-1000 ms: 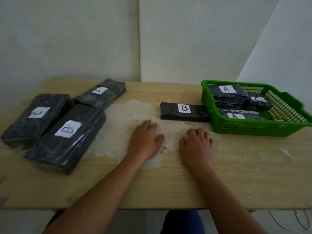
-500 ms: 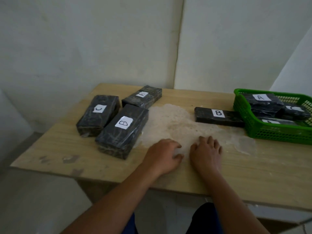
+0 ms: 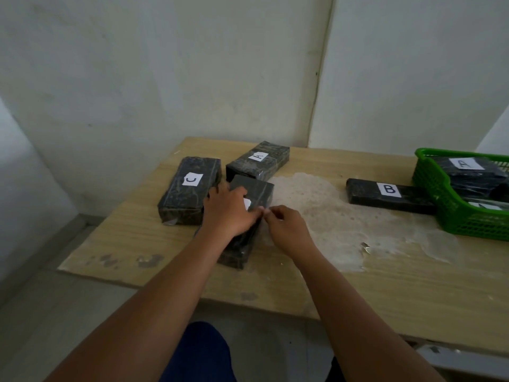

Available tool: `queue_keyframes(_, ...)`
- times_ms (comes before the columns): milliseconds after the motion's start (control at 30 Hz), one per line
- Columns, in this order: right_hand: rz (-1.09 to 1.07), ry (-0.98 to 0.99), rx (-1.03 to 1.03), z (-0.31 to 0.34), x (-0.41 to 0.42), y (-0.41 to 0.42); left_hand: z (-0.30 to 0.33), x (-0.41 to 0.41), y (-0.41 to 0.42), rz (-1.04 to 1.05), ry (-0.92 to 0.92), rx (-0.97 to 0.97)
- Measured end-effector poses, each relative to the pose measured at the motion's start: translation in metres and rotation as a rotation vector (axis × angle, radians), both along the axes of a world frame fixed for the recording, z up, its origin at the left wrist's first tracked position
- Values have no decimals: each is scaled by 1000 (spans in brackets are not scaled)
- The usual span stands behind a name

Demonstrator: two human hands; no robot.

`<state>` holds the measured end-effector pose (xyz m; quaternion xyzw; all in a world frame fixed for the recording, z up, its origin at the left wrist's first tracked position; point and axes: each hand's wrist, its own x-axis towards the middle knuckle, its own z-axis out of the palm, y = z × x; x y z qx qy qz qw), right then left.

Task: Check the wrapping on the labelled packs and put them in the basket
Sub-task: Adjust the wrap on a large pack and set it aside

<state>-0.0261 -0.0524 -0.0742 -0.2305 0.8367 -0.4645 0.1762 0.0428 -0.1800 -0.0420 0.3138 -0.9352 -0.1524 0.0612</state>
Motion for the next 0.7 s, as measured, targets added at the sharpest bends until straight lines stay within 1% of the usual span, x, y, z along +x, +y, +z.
queue_keyframes(100, -165, -217, -149, 3, -11, 1, 3, 4, 9, -44, 27, 75)
queue_keyframes(200, -269, -345, -155, 3, -24, 11, 0, 3, 15, -71, 33, 188)
queue_keyframes(267, -282, -368, -148, 4, -30, 18, -2, 2, 15, -58, 99, 282)
queue_keyframes(333, -283, -363, -161, 2, -33, 24, 0, 0, 16, 13, 220, 458)
queue_keyframes(400, -265, -356, -195, -3, -32, 29, 4, -2, 21, 108, 260, 625)
queue_keyframes(467, -246, -359, -238, -7, -29, 34, 4, -7, 24, 144, 283, 746)
queue_keyframes(533, -245, -361, -310, -8, -26, 39, 5, -11, 30, 151, 333, 797)
queue_keyframes(600, -272, -357, -429, -2, -27, 46, 5, -15, 37, 164, 402, 832)
queue_keyframes(700, -341, -371, -583, 17, -30, 59, 12, -22, 53, 120, 516, 917)
